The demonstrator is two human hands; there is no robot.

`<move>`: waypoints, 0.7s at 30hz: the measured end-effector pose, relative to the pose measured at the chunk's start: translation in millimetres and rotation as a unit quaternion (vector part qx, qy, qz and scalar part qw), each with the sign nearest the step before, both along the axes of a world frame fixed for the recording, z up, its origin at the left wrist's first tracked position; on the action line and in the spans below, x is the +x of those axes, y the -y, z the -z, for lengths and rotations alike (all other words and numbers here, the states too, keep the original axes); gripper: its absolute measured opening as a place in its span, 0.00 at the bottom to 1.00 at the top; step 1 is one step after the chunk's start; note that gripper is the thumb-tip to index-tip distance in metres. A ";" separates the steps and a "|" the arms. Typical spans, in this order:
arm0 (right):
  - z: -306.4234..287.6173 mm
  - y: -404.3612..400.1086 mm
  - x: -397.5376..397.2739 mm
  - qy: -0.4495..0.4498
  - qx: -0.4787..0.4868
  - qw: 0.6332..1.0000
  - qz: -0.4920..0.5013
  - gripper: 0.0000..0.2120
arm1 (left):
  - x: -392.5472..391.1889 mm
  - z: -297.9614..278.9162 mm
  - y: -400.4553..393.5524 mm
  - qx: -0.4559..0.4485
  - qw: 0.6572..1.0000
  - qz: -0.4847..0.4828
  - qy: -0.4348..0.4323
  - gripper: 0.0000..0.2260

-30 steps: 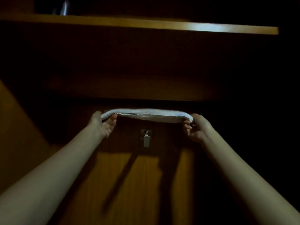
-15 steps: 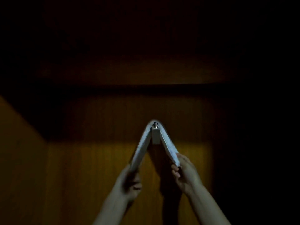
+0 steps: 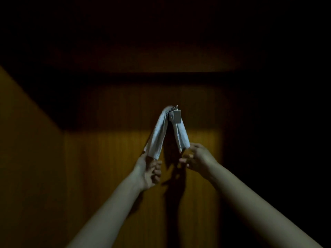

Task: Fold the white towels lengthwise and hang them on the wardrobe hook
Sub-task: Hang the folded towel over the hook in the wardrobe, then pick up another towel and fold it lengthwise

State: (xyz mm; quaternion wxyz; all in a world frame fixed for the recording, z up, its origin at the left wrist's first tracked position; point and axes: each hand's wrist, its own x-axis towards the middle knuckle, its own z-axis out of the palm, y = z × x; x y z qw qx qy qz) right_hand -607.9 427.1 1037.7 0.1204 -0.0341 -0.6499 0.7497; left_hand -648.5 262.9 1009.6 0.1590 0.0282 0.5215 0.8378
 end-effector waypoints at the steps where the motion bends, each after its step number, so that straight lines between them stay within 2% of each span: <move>1: 4.8 -1.2 9.8 0.011 0.004 1.000 0.009 0.09 | 7.4 4.1 2.4 -0.019 1.000 -0.008 -0.008 0.22; 7: 56.6 -11.6 92.9 0.024 0.031 0.999 0.028 0.09 | 82.4 47.6 5.7 -0.175 0.979 -0.025 -0.105 0.12; 11: 105.6 -33.5 166.4 0.036 0.130 0.989 0.054 0.11 | 136.3 85.2 0.9 -0.275 0.942 0.040 -0.188 0.06; 15: 156.7 -58.3 247.4 0.118 0.250 0.960 0.046 0.10 | 190.5 141.1 -19.6 -0.338 0.901 0.128 -0.240 0.04; 18: 202.8 -79.8 312.6 0.178 0.289 0.939 0.052 0.10 | 231.4 188.0 -47.0 -0.409 0.834 0.247 -0.275 0.04; 21: 249.9 -100.6 383.8 0.235 0.306 0.919 0.084 0.09 | 274.7 233.6 -81.6 -0.467 0.723 0.389 -0.330 0.06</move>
